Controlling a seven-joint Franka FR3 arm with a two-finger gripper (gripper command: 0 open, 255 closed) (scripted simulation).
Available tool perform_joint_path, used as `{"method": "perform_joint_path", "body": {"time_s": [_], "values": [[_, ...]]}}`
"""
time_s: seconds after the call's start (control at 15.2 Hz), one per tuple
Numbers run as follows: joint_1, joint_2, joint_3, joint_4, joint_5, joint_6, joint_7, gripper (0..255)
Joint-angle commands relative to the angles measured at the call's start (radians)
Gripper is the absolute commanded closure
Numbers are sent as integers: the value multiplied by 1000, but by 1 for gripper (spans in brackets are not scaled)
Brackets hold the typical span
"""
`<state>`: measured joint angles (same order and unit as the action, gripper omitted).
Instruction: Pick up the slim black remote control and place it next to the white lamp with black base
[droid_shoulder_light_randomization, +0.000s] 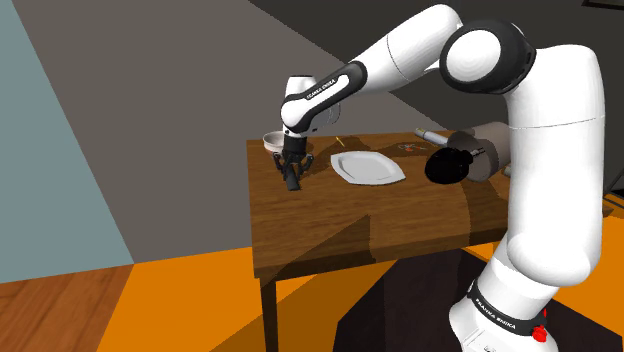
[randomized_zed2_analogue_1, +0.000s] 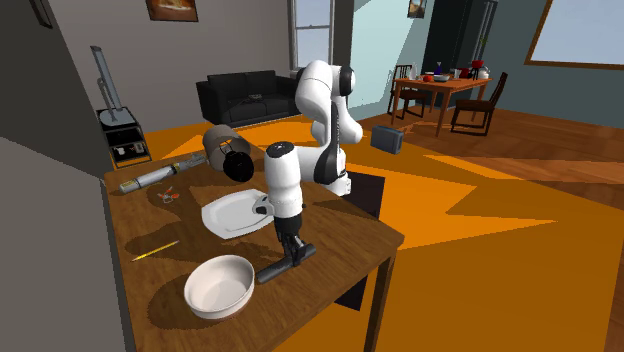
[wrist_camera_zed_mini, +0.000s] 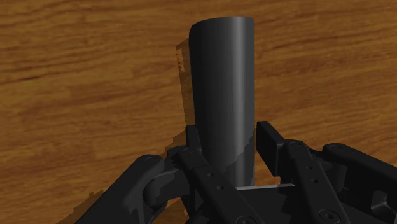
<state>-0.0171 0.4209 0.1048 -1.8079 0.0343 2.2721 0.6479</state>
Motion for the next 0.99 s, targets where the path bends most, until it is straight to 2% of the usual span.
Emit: {"method": "perform_joint_path", "body": {"time_s": [0.0, 0.92], "values": [[1, 2, 1, -1, 0, 0, 0, 255], [-2, -82, 4, 72, 5, -157, 5, 255]]}}
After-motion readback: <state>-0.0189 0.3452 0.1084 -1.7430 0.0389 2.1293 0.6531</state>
